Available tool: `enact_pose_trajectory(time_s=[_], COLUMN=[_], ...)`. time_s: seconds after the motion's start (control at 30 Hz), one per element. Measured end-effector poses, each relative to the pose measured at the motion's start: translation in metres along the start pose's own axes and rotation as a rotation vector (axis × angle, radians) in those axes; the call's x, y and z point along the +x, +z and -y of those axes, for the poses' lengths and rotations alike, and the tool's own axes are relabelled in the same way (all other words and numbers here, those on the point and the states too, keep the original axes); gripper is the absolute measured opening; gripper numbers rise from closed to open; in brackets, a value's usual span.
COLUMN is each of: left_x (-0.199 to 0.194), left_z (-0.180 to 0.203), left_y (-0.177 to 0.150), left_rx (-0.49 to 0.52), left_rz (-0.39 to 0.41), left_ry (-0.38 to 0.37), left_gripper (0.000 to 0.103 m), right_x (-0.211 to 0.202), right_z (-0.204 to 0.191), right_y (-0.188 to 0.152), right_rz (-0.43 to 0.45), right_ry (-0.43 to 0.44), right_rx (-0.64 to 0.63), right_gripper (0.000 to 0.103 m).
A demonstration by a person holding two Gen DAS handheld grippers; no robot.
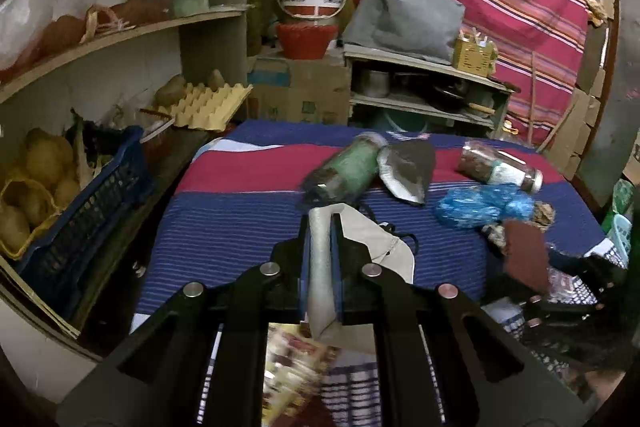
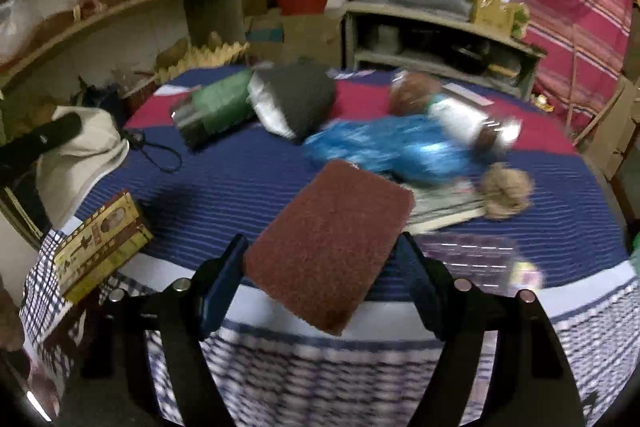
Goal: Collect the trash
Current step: 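Grasp the second brown scouring pad with the right tool while the left tool holds the cloth, then carry both items over the light blue basket and open both tools to drop them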
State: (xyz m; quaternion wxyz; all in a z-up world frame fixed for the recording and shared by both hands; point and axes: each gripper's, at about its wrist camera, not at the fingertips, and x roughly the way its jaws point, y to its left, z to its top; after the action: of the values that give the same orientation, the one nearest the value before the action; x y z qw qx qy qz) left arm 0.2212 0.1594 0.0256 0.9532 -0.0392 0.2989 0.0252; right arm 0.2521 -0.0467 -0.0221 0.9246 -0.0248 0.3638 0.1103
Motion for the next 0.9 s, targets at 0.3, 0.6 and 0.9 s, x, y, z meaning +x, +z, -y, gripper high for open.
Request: enact_pose_trajectory(time_s=[0.3, 0.6, 0.9], left_x=[-0.019, -0.023, -0.033], left_z=[0.082, 0.169, 0.261], left_y=[-0.007, -0.016, -0.018], left_rx=[0.062, 0.101, 0.142], left_rz=[0.013, 0.001, 0.029], left_ry=[-0.11, -0.212, -0.322], left_gripper=[0.008, 0.008, 0.008], right_x=[-0.078, -0.129, -0.163], right_z=[0.109, 0.203, 0.268], right_y=[-0.013, -0.033, -0.049], right_rz=[0.092, 0.138, 0.163], right_ry=[-0.123, -0.232, -0.335], right_rx=[0.058, 0.106, 0.11], right_gripper=[0.075, 0.075, 0.075])
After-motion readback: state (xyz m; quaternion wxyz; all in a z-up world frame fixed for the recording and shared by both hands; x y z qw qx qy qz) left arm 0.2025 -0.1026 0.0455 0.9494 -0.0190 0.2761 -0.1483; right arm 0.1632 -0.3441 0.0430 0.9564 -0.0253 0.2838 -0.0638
